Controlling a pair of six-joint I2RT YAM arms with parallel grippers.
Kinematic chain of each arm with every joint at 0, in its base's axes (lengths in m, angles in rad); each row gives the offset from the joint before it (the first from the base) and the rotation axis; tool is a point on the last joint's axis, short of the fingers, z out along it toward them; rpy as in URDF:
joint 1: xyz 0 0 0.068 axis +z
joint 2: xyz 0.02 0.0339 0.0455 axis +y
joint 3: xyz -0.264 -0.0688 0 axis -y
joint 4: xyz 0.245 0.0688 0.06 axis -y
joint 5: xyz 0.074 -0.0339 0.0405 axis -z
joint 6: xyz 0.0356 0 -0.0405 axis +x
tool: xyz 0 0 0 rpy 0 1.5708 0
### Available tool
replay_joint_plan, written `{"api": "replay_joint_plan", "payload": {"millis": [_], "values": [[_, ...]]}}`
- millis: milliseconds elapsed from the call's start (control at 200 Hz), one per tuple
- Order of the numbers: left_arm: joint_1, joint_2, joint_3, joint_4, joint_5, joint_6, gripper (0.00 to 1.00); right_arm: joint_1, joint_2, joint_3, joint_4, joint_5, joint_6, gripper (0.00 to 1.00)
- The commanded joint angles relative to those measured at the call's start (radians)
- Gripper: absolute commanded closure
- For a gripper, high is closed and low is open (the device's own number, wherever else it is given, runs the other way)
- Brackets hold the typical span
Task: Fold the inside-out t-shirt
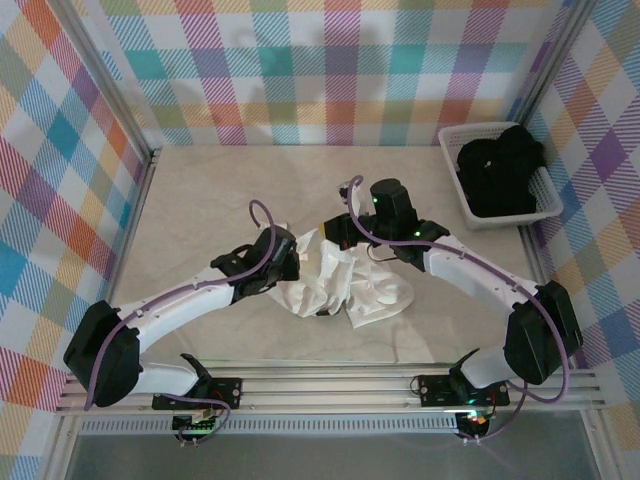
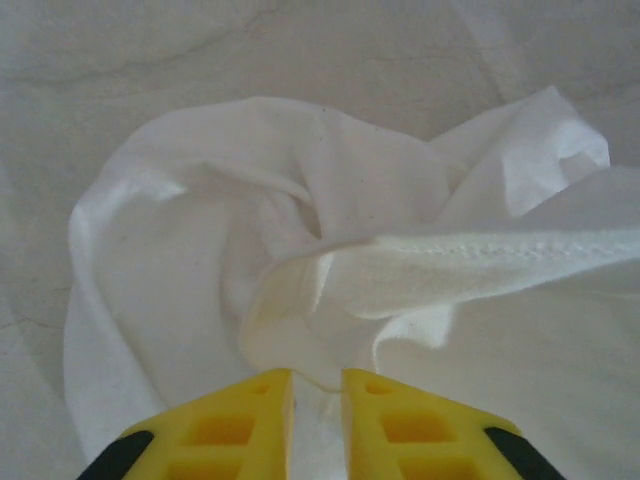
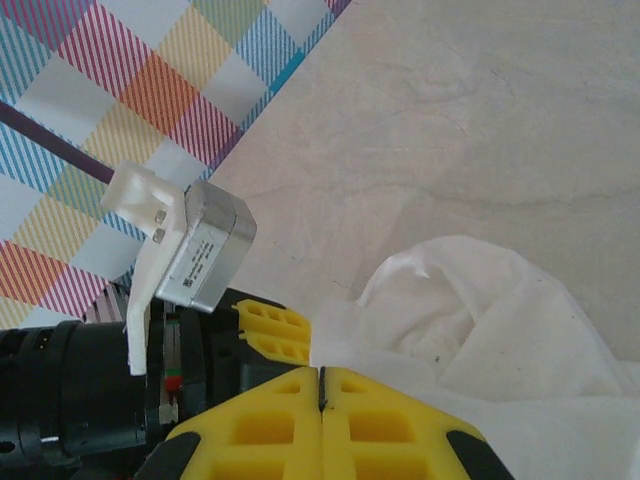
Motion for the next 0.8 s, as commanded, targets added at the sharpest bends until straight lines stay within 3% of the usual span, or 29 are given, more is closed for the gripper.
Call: {"api": "replay_joint_plan", "payload": {"millis": [0,160,215,325,385,495,795], "values": [[0.027,-0.001,0.019,0.066,0.031,0.03,0.89,0.006,-0.033,-0.017,0.027,-0.001,-0.009,1.0],[0.045,-0.03,0.002,0.093,0.114,0.036,0.96,0.007,-0.045,-0.012,-0.002,0.04,-0.027,1.0],[0.044,-0.041,-0.002,0.085,0.137,0.018,0.9,0.007,-0.046,-0.01,-0.005,0.045,-0.029,1.0],[0.033,-0.051,-0.004,0.038,0.131,-0.038,0.66,0.007,-0.042,-0.006,-0.003,0.043,-0.028,1.0],[0.013,-0.05,0.0,-0.02,0.101,-0.053,0.6,0.007,-0.038,-0.004,-0.002,0.041,-0.028,1.0],[-0.015,-0.039,0.0,-0.042,0.062,-0.06,0.54,0.007,-0.031,-0.004,0.004,0.037,-0.026,1.0],[-0.016,0.068,0.061,-0.016,0.045,-0.009,0.53,0.007,-0.033,-0.003,0.0,0.029,-0.024,1.0]]}}
